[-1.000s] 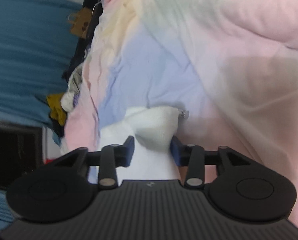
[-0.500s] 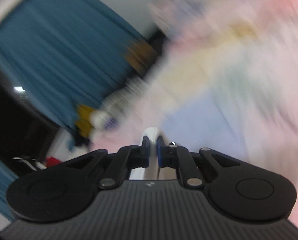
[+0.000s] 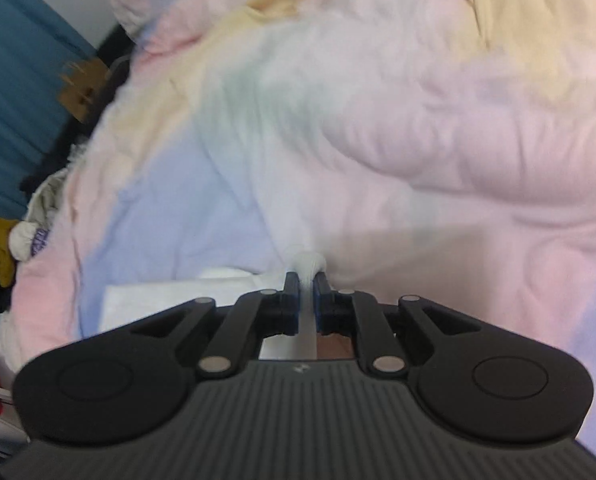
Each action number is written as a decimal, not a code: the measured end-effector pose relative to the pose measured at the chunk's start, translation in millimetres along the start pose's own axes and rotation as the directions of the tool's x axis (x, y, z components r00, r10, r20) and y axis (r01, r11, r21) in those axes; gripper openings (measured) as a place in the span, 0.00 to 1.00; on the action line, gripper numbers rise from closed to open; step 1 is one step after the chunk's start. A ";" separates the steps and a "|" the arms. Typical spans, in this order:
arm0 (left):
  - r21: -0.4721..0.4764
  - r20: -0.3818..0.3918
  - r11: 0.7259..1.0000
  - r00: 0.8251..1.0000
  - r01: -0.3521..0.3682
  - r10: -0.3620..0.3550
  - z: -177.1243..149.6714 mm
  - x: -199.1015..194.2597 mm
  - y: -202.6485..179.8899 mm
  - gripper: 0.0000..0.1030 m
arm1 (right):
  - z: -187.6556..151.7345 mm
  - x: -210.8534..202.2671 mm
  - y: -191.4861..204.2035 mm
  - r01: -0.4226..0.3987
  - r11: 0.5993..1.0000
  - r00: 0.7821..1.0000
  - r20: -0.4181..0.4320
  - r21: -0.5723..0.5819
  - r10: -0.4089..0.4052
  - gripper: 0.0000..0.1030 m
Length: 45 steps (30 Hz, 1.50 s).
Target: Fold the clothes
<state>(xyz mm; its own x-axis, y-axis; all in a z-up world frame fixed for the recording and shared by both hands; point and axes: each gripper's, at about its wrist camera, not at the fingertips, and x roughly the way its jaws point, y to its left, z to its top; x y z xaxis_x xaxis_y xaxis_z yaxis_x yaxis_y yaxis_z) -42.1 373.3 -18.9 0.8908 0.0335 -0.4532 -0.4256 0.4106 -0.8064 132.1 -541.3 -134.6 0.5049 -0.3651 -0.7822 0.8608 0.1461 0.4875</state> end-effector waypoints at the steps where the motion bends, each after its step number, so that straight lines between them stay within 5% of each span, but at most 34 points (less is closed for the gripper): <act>1: 0.004 -0.016 1.000 1.000 -0.008 0.008 1.1 -0.7 1.3 0.04 | 1.4 1.0 -0.2 -0.001 1.000 1.000 -0.003 -0.003 0.001 0.11; 7: 0.084 -0.093 0.996 0.995 -0.023 0.031 2.2 -18.4 2.8 0.19 | 1.7 -19.9 10.2 -0.076 0.997 0.996 0.039 -0.018 0.077 0.13; 12: 0.183 -0.091 0.981 0.993 -0.062 0.080 -2.5 -40.2 -1.1 0.51 | 2.0 -25.6 26.9 -0.027 0.992 0.998 0.054 -0.126 0.034 0.23; 14: 0.222 -0.071 0.971 0.992 -0.085 0.103 -4.6 -48.5 -6.1 0.55 | 3.0 -17.9 27.0 0.004 0.987 0.999 0.046 -0.163 0.003 0.43; 16: 0.263 -0.034 0.958 0.992 -0.111 0.124 -9.7 -57.7 -13.4 0.67 | 4.3 -3.6 24.0 0.018 0.984 1.000 0.005 -0.178 -0.017 0.68; 17: 0.284 -0.011 0.951 0.991 -0.126 0.135 -13.2 -62.5 -17.8 0.74 | 5.0 6.3 21.0 0.019 0.984 0.999 -0.029 -0.177 -0.024 0.74; 21: 0.362 0.082 0.913 0.982 -0.188 0.169 -26.9 -81.8 -35.1 0.79 | 8.6 14.1 4.2 0.025 0.995 0.999 -0.041 -0.098 -0.029 0.72; 23: 0.411 0.117 0.889 0.979 -0.201 0.167 -34.7 -89.0 -49.4 0.79 | 10.2 0.3 8.8 0.017 0.994 1.000 0.020 -0.110 -0.015 0.72; 28: 0.552 0.129 0.822 0.988 -0.142 0.084 -65.0 -82.9 -103.5 0.87 | 2.0 -34.1 37.1 -0.062 0.961 0.985 0.138 -0.271 0.103 0.73; 32: 0.660 0.049 0.749 0.998 -0.059 0.036 -104.9 -52.3 -145.4 0.88 | -23.6 -65.9 66.9 -0.192 0.878 0.951 0.137 -0.438 0.277 0.73; 38: 0.737 -0.055 0.675 0.998 0.027 0.021 -172.2 -1.9 -184.7 0.87 | -75.8 -109.5 107.4 -0.405 0.659 0.865 -0.033 -0.634 0.500 0.73; 45: 0.818 -0.100 0.571 0.995 0.068 0.025 -232.6 51.8 -224.2 0.87 | -135.1 -137.4 130.7 -0.561 0.431 0.767 -0.247 -0.707 0.593 0.73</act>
<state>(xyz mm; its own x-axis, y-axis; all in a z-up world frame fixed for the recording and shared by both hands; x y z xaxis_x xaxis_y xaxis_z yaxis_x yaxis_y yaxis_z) 62.4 71.0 50.1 0.8593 -0.0478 -0.5092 -0.0519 0.9823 -0.1799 183.8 -347.8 -15.9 0.9130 0.0336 -0.4065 0.1328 0.9178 0.3742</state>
